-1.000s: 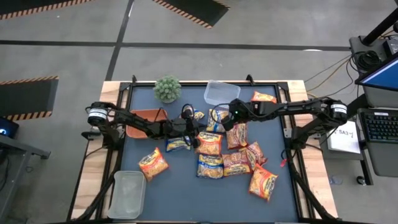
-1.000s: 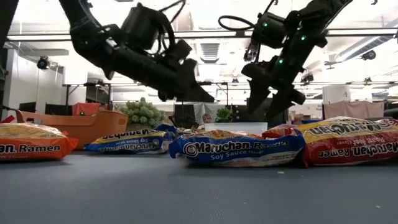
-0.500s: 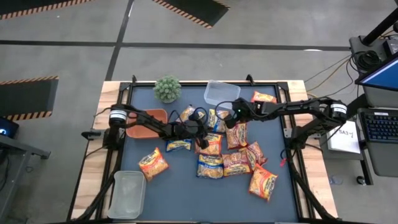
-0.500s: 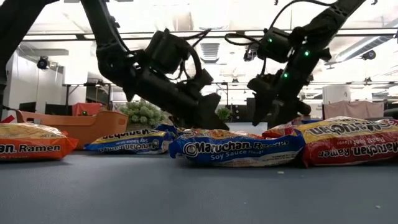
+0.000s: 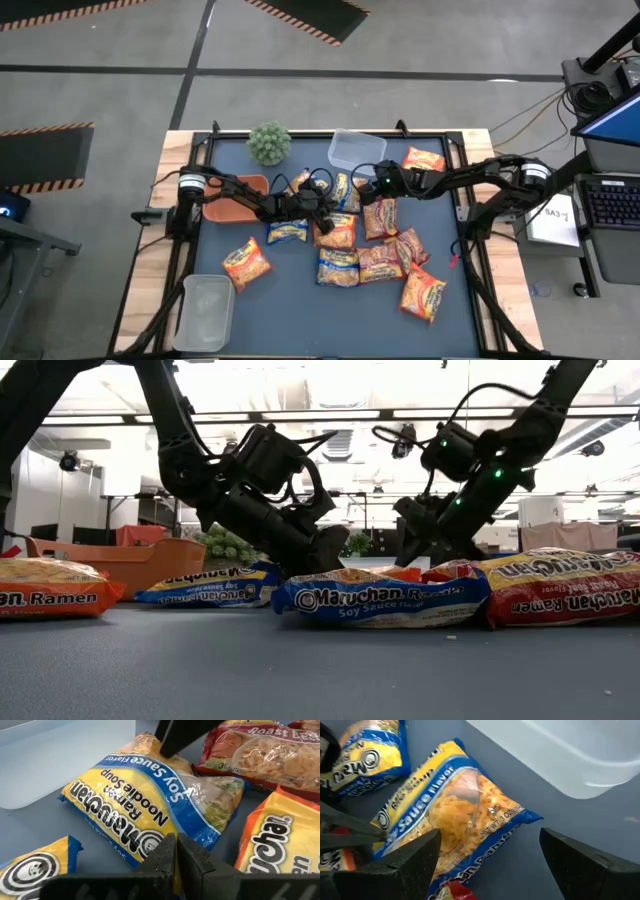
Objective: Sort Maruchan noodles
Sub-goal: Put the blue noodle pack into the transparent bin
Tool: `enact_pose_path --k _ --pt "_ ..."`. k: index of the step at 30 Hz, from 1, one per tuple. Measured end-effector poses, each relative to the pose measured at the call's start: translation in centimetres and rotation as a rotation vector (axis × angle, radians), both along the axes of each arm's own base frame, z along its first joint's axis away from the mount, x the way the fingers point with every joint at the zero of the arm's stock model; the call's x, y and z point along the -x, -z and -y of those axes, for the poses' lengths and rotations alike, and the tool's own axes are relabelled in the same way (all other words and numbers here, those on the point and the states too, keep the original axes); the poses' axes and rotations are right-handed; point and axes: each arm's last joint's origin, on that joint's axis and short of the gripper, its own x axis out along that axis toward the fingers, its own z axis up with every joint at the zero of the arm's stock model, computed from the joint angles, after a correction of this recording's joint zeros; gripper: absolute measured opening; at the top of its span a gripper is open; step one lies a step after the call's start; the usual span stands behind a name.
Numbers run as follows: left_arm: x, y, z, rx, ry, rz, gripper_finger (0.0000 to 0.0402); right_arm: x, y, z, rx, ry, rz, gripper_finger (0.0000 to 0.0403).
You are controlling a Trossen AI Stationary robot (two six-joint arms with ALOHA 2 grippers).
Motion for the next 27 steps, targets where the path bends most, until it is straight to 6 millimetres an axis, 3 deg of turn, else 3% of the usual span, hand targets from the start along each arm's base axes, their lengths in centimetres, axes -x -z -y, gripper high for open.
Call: enact_pose_path --k 11,16,20,27 --pt "0.1 0.1 0.0 0.009 -0.005 -0.005 0.0 -2.8 1.3 0.3 -0.081 -0.177 0.287 0.0322" --pt "0.1 0.1 0.0 0.009 -0.004 -0.006 0.0 -3.3 1.6 0.3 -0.102 -0.204 0.352 0.0301" --pt "0.1 0.1 0.0 0.009 -0.003 -0.008 0.0 -3.4 2.0 0.3 -0.105 -0.207 0.341 0.0265" --pt "0.1 0.0 0.3 0.022 0.029 -0.008 0.0 -3.4 1.3 0.0 -0.064 -0.23 0.353 0.0165"
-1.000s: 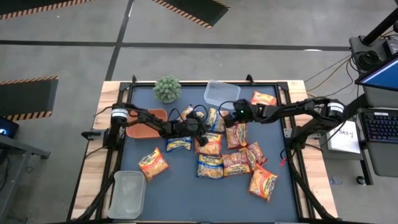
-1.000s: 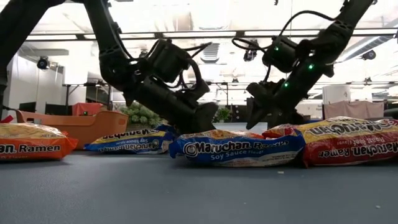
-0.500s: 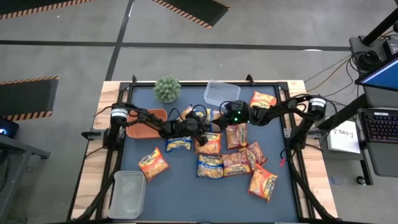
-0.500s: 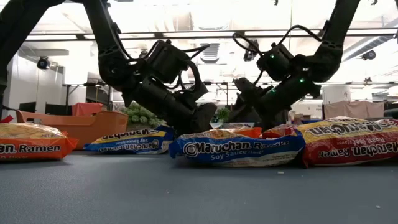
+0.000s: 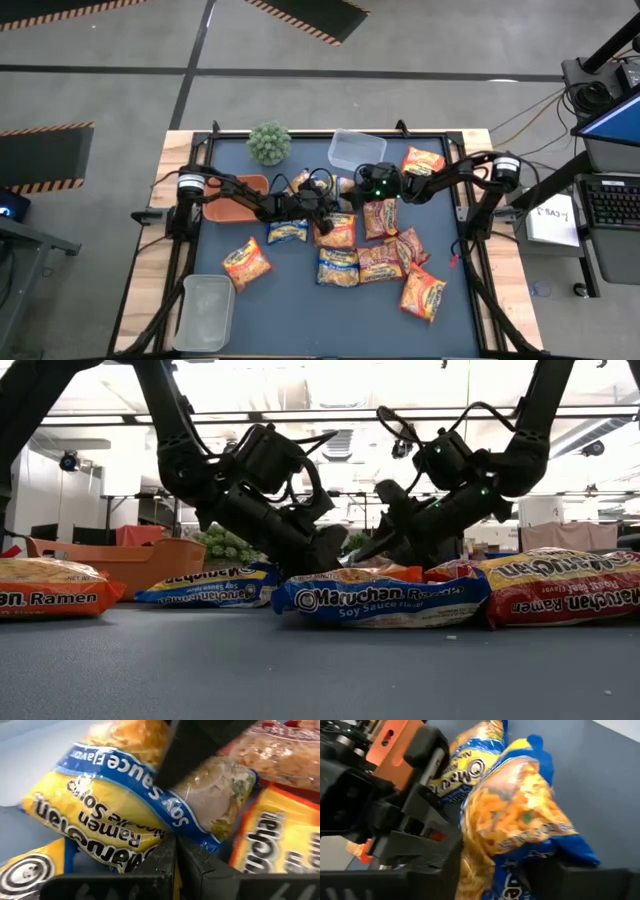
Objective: Sort Maruchan noodles
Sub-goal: Put the blue noodle pack into the transparent bin
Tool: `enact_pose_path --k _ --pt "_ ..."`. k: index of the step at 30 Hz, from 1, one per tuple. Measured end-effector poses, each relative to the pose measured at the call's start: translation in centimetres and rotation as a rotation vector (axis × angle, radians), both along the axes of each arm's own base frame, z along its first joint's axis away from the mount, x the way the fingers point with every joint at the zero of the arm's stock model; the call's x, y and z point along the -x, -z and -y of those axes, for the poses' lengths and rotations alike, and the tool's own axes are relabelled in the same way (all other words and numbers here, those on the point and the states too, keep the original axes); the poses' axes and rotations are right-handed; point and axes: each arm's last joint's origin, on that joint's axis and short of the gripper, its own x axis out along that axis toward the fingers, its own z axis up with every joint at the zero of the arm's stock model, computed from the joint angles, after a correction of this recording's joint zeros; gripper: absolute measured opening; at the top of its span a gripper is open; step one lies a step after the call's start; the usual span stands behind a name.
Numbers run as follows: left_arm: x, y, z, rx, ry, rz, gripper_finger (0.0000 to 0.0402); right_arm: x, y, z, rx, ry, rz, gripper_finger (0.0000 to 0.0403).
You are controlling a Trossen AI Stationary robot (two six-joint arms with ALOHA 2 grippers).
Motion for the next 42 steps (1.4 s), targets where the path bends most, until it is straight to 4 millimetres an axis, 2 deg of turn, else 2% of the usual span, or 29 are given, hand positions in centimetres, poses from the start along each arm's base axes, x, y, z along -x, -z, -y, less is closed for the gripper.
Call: enact_pose_path --k 4,11,18,23,27,32,37,42 --pt "0.2 -0.8 0.5 0.031 0.068 0.004 0.0 0.0 -0.6 -0.2 0.018 -0.014 0.018 0.0115" --pt "2.0 -4.9 1.4 0.003 0.12 0.036 0.0 -0.1 -2.2 -0.9 0.057 -0.036 0.068 0.0067" --pt "5.7 -9.8 3.3 -0.074 0.203 0.149 0.0 -0.1 -4.4 -2.4 0.145 -0.009 0.125 0.0057" --pt "8.9 -13.1 4.7 -0.143 0.294 0.267 0.0 -0.3 -5.6 -4.6 0.227 0.026 0.151 0.0058" --pt "11.3 -15.0 5.2 -0.197 0.33 0.347 0.0 -0.5 -6.4 -6.3 0.255 0.031 0.173 0.0058" --pt "13.7 -16.1 5.2 -0.263 0.343 0.407 0.0 -1.3 -7.6 -7.9 0.263 0.049 0.214 0.0058" --pt "15.4 -16.2 5.1 -0.303 0.339 0.433 0.0 -2.8 -10.0 -8.3 0.264 0.045 0.282 0.0058" --pt "16.4 -16.8 5.0 -0.311 0.329 0.466 0.0 -4.6 -12.9 -7.9 0.263 0.039 0.176 0.0058"
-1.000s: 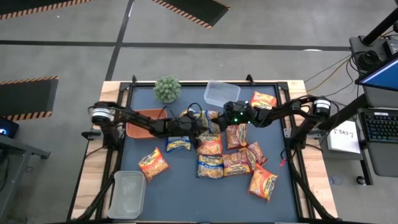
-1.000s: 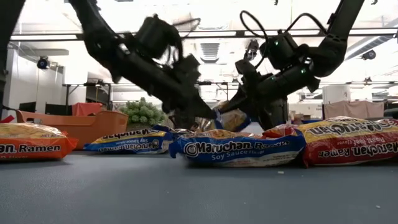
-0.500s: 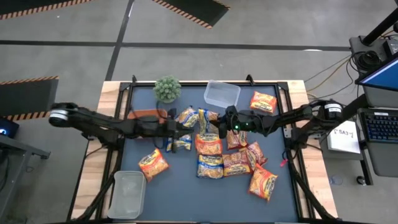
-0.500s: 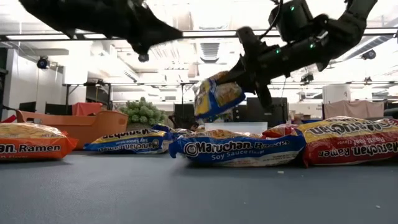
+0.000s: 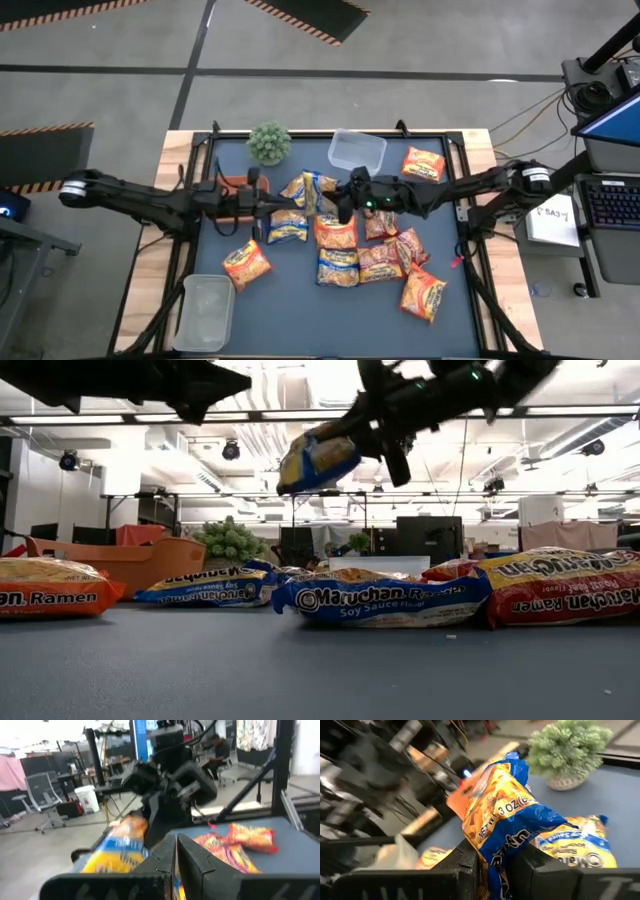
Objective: Sort Maruchan noodles
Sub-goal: Put the blue noodle pack into the transparent bin
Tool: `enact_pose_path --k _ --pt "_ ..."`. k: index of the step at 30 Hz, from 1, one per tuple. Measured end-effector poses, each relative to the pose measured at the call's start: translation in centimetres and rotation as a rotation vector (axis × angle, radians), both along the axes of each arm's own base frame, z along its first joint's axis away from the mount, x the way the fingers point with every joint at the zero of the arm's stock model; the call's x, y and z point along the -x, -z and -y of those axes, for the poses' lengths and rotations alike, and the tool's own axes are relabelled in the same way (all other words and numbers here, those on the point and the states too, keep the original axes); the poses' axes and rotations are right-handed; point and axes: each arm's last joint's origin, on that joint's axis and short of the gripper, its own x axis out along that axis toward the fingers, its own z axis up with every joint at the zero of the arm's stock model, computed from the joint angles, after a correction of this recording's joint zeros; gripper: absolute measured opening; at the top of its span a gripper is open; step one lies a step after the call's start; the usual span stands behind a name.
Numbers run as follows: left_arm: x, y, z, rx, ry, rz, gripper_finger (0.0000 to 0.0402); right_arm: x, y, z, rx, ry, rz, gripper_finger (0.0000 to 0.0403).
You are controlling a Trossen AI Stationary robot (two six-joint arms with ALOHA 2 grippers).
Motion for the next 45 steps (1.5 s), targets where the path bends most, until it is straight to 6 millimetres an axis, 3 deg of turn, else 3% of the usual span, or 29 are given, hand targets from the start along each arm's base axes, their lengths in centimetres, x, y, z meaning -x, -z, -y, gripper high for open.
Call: enact_pose_path --k 8,13,22,25,28,35,40,45 --pt "1.1 0.0 -0.2 -0.033 -0.029 -0.054 0.0 -1.3 -5.3 3.4 0.009 0.164 -0.27 0.0058" --pt "1.8 -0.4 -0.3 -0.054 -0.069 -0.053 0.0 -1.2 -7.1 6.1 0.017 0.241 -0.342 0.0058" --pt "1.9 0.1 -0.4 -0.064 -0.113 -0.104 0.0 0.0 -5.6 12.2 -0.051 0.443 -0.408 0.0058" --pt "1.9 0.1 -0.4 -0.075 -0.113 -0.108 0.0 0.5 -5.1 14.3 -0.123 0.423 -0.408 0.0058" --pt "1.8 0.1 -0.5 -0.082 -0.123 -0.11 0.0 0.9 -6.0 16.0 -0.175 0.387 -0.36 0.0058" --pt "1.8 0.1 -0.5 -0.083 -0.131 -0.111 0.0 2.7 -7.7 18.3 -0.302 0.401 -0.459 0.0058" --pt "1.8 0.1 -0.5 -0.083 -0.13 -0.112 0.0 4.7 -7.0 19.3 -0.439 0.443 -0.678 0.0058" --pt "1.9 0.2 -0.5 -0.081 -0.13 -0.116 0.0 5.8 -5.9 20.5 -0.513 0.482 -0.779 0.0058"
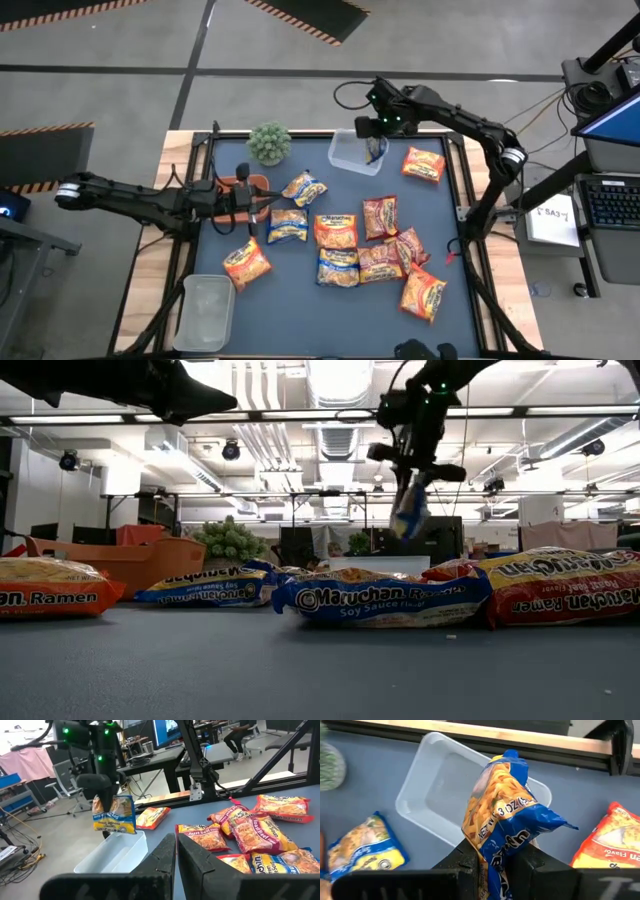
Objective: Sort Maruchan noodles
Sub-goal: Put the blue noodle pack into the transparent bin
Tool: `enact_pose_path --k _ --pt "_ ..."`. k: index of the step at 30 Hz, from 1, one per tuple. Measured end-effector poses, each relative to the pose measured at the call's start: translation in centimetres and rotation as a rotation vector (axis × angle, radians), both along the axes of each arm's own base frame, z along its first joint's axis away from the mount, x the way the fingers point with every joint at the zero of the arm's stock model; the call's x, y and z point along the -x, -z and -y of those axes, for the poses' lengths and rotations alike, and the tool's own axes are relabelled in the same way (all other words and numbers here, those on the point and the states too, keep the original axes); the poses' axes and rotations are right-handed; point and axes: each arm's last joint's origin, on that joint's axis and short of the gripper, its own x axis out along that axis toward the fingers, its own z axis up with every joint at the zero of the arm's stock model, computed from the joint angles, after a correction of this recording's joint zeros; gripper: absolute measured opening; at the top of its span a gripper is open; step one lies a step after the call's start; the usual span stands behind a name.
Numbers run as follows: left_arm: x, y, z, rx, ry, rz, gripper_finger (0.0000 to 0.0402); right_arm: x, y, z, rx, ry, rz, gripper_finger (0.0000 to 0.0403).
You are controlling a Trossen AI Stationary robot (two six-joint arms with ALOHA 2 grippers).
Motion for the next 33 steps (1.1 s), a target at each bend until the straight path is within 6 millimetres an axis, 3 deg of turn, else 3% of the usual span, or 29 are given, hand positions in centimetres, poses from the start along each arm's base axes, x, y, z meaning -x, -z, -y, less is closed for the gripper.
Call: enact_pose_path --k 15,33 --pt "0.0 0.0 0.0 0.001 0.0 0.0 0.0 -1.2 3.7 1.8 -0.042 0.02 -0.089 0.0058" --pt "0.0 0.0 0.0 0.002 0.0 0.0 0.0 -1.5 4.6 2.2 -0.049 0.011 -0.109 0.0059"
